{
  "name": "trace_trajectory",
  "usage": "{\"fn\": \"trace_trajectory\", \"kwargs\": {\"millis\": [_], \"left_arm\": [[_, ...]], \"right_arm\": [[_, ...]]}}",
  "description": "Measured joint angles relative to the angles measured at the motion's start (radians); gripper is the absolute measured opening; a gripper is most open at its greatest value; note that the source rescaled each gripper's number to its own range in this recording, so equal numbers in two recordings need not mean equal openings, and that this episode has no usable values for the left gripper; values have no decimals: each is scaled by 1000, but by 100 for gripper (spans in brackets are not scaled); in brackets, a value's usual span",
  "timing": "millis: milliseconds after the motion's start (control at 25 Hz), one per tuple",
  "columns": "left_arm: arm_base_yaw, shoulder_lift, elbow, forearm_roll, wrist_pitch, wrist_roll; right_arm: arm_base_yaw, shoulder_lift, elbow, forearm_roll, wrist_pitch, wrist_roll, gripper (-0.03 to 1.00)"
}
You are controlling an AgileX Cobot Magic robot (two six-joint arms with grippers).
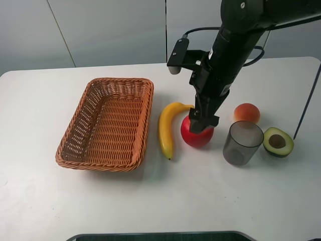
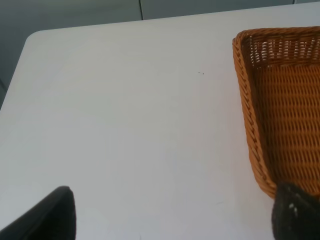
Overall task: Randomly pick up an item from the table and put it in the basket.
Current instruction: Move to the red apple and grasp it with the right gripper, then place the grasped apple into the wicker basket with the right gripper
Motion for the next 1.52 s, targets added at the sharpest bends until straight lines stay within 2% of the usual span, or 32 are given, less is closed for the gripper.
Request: {"fn": "trace_trajectory", "kwargs": {"millis": [1040,1080,1120,1160,1200,1520], "left_arm": [[0,0,0,0,0,4],[0,-1,0,0,0,4],[0,0,0,0,0,4],[0,0,0,0,0,4],[0,-1,0,0,0,4],[0,0,0,0,0,2]], "right_arm": [[-20,170,-29,-30,-45,29,99],[-20,170,-29,-30,-46,27,82],[-20,170,-29,-30,-46,18,46],[-20,170,-31,-26,-46,4,0],[-20,170,-31,-26,-45,-10,7],[-20,170,-31,-12,-30,-27,6]]}}
